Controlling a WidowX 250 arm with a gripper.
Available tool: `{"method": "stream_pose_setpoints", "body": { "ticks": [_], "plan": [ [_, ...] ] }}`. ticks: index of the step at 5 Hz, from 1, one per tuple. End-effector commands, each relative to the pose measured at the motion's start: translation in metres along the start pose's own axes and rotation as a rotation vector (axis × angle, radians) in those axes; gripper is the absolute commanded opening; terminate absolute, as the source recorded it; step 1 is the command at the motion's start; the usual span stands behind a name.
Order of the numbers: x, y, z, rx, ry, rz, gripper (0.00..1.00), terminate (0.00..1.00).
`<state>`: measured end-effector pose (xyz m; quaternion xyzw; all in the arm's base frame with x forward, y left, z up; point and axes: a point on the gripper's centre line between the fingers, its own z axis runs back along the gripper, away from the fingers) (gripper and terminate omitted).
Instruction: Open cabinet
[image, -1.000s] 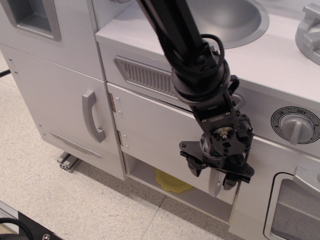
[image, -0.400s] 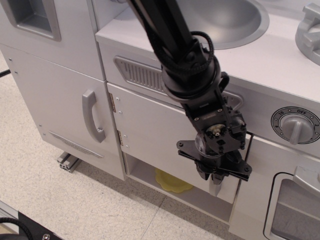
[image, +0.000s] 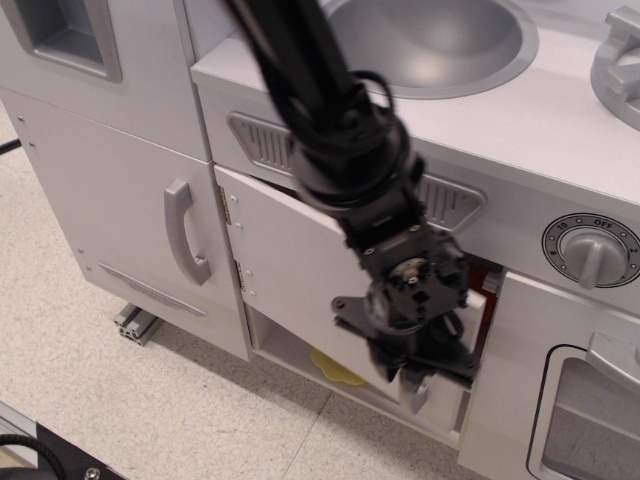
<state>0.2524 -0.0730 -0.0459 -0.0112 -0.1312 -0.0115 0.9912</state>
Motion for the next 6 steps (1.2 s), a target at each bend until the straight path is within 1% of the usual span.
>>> {"method": "stream_pose_setpoints", "body": {
  "ticks": [1, 2, 3, 4, 5, 6],
  "plan": [
    [-0.005, 0.025, 0.030, -0.049, -0.043, -0.050, 0.00, 0.00],
    [-0.012, 0.034, 0.052, -0.109, 0.029, -0.078, 1.00, 0.00],
    [-0.008, 0.039, 0.088, -0.133, 0.107, -0.070, 1.00, 0.00],
    [0.007, 0.034, 0.112, -0.137, 0.053, -0.046, 1.00, 0.00],
    [0.022, 0.018, 0.110, -0.102, -0.010, -0.048, 1.00, 0.00],
    [0.038, 0.006, 0.095, -0.060, -0.102, -0.024, 1.00, 0.00]
  ]
}}
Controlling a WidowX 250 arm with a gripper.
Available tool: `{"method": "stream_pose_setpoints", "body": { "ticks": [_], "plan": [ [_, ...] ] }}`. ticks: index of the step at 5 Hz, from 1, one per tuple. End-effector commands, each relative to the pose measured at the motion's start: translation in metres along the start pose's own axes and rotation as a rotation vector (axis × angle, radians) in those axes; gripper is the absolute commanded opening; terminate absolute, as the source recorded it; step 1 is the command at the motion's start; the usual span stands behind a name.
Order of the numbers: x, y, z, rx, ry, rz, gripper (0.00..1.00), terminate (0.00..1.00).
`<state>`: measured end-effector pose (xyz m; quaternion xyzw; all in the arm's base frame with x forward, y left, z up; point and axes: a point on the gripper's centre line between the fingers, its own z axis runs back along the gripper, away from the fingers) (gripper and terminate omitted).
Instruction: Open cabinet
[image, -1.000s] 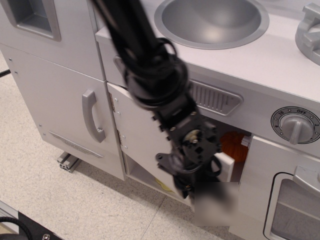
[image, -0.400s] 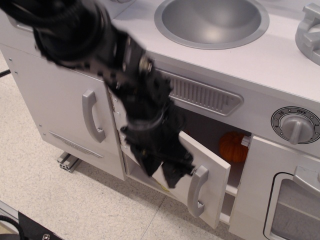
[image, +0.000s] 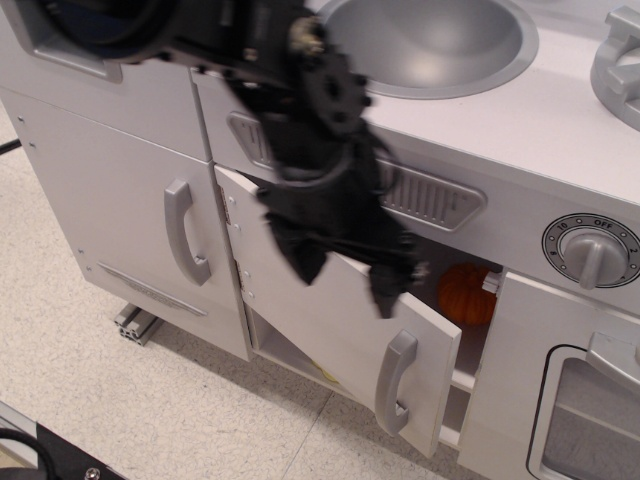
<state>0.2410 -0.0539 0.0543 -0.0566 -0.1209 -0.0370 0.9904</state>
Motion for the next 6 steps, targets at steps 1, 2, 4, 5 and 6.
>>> {"method": "stream_pose_setpoints", "body": {
  "ticks": [1, 2, 4, 5, 6],
  "plan": [
    [0.037, -0.022, -0.019, 0.044, -0.185, -0.007, 1.00, 0.00],
    [0.047, -0.032, -0.027, 0.044, -0.238, -0.011, 1.00, 0.00],
    [0.047, -0.035, -0.051, 0.115, -0.210, -0.030, 1.00, 0.00],
    [0.036, -0.031, -0.067, 0.150, -0.182, -0.043, 1.00, 0.00],
    [0.028, -0.019, -0.078, 0.176, -0.148, -0.040, 1.00, 0.00]
  ]
}}
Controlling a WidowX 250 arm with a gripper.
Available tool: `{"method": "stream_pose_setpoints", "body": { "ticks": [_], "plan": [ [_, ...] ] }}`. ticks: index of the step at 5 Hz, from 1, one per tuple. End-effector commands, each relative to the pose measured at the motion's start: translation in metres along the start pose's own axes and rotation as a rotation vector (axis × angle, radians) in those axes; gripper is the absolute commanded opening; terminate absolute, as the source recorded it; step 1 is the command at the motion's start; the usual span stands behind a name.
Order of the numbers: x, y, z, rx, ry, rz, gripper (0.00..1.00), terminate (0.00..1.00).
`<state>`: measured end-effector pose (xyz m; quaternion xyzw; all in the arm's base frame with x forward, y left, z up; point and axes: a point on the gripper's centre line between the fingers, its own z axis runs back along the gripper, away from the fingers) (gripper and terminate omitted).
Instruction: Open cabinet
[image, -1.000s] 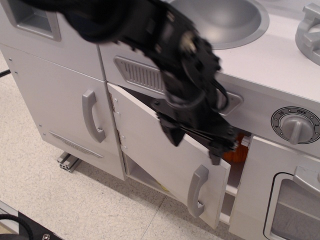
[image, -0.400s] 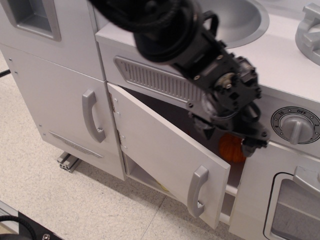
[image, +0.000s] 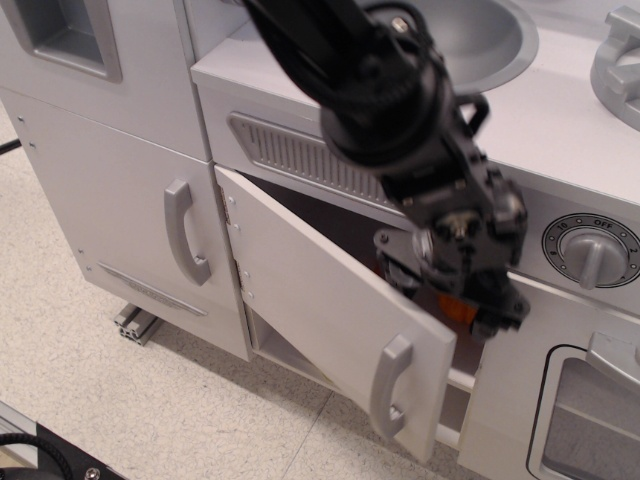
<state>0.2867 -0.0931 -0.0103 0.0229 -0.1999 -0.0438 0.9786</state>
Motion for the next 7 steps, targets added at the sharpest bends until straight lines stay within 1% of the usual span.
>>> {"method": "stream_pose_setpoints", "body": {
  "ticks": [1, 2, 3, 4, 5, 6, 7],
  "plan": [
    [-0.019, 0.023, 0.006, -0.009, 0.040, -0.009, 1.00, 0.00],
    [-0.032, 0.045, 0.013, -0.033, 0.112, 0.039, 1.00, 0.00],
    [-0.045, 0.072, 0.010, -0.022, 0.160, 0.079, 1.00, 0.00],
    [-0.053, 0.099, 0.004, 0.009, 0.189, 0.117, 1.00, 0.00],
    [-0.059, 0.123, -0.003, 0.054, 0.209, 0.139, 1.00, 0.00],
    [-0.064, 0.136, -0.005, 0.082, 0.217, 0.150, 1.00, 0.00],
    [-0.064, 0.136, -0.005, 0.082, 0.217, 0.150, 1.00, 0.00]
  ]
}}
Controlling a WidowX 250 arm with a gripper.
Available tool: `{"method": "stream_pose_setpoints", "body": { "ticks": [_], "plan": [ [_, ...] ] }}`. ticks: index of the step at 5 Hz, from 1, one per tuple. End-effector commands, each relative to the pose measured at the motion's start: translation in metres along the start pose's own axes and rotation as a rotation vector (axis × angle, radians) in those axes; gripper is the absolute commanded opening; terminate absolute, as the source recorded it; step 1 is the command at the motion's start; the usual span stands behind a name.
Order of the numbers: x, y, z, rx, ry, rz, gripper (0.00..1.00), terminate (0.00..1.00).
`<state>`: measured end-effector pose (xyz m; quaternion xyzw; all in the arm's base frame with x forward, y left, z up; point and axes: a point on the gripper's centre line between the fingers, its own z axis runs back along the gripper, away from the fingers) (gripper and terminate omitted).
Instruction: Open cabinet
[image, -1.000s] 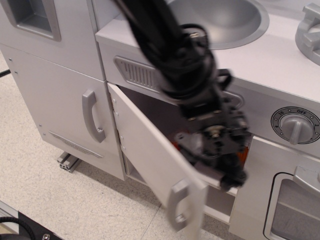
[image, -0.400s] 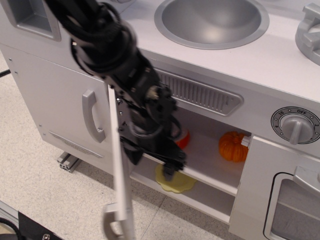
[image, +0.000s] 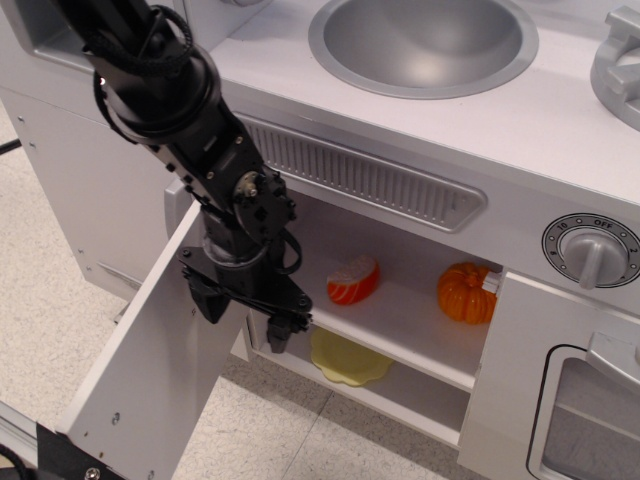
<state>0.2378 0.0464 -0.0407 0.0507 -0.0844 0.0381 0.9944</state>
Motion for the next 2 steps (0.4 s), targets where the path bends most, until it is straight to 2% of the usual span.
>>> {"method": "stream_pose_setpoints", "body": {
  "ticks": [1, 2],
  "plan": [
    [0.0041, 0.0031, 0.0089, 0.003, -0.022, 0.005, 1.00, 0.00],
    [0.0041, 0.0031, 0.0089, 0.003, -0.022, 0.005, 1.00, 1.00]
  ]
}}
